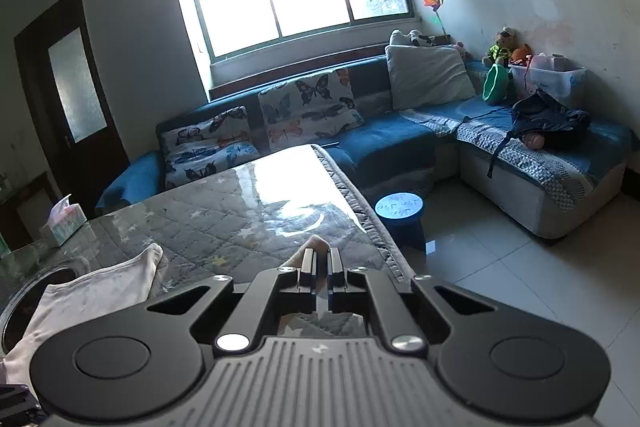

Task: Fold clothes
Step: 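Grasp the hem with the right gripper, lift and fold it over the body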

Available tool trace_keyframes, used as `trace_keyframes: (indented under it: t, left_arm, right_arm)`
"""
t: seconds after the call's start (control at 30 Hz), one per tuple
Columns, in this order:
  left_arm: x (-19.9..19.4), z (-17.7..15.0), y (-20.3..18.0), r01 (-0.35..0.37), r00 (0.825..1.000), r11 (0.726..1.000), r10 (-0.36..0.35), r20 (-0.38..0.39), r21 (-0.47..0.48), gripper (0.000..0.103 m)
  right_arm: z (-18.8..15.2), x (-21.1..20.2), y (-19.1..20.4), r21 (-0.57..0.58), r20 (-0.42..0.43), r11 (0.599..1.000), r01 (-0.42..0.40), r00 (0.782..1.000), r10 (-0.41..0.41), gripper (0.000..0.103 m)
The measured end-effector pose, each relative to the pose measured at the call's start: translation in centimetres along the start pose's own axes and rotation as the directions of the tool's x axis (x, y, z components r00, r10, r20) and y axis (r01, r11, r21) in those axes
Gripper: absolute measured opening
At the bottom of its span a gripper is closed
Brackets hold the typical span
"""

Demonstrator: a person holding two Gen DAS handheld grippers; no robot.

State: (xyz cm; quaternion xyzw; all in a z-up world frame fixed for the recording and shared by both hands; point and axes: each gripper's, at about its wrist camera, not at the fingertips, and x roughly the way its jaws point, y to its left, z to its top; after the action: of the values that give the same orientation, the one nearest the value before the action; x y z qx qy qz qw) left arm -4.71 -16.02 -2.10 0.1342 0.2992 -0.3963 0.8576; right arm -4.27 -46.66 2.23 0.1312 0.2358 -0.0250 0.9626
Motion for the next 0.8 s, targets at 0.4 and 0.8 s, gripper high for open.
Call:
trace_keyframes:
  t: [0.4, 0.8]
  left_arm:
    - [-2.9, 0.0, 1.6, -0.003, 0.996, 0.997, 0.01, 0.093, -0.072, 0.072]
    - [-9.4, -5.2, 7.4, -0.151, 0.978, 0.948, 0.184, 0.096, -0.282, 0.076]
  right_arm:
    - [3.7, -2.0, 4.4, -0.116, 0.03, 0.991, -0.066, 0.997, 0.07, 0.004]
    - [5.1, -4.6, 17.2, -0.351, -0.004, 0.888, -0.299, 0.948, 0.318, 0.004]
